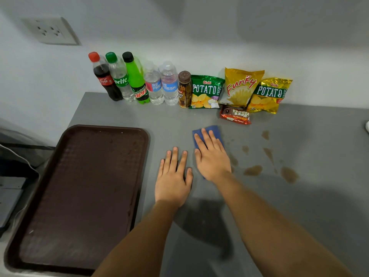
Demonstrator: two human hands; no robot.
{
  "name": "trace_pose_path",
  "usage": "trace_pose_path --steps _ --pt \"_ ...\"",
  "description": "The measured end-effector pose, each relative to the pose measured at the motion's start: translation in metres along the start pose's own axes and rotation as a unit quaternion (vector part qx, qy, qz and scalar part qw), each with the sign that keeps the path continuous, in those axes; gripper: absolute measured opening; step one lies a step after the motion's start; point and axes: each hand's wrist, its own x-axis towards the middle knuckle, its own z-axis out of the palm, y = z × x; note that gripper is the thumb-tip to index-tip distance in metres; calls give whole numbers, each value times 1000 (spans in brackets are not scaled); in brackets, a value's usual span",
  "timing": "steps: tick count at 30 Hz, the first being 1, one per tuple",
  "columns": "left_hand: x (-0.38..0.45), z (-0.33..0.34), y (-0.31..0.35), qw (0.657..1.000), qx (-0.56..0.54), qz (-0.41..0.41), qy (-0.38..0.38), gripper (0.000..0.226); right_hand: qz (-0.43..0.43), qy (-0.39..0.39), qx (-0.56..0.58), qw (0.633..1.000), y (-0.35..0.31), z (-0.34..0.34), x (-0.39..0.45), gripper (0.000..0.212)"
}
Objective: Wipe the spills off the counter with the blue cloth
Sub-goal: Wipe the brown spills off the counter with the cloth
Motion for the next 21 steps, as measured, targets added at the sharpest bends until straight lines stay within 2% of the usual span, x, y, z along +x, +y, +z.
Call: trace_pose_path --steps 6,13,16,21 --pt "-1 1 -2 1000 -5 0 5 61 79 4 -3 997 33 -6 10 59" --pt "1 1 -1 1000 -5 0 -5 61 154 31 -3 988 36 -1 -47 60" --pt "1 2 -1 1000 -5 0 0 62 155 55 -4 986 9 9 -73 59" --pt "1 5 -2 1000 -1 1 0 62 92 39 -5 995 -4 14 -63 59"
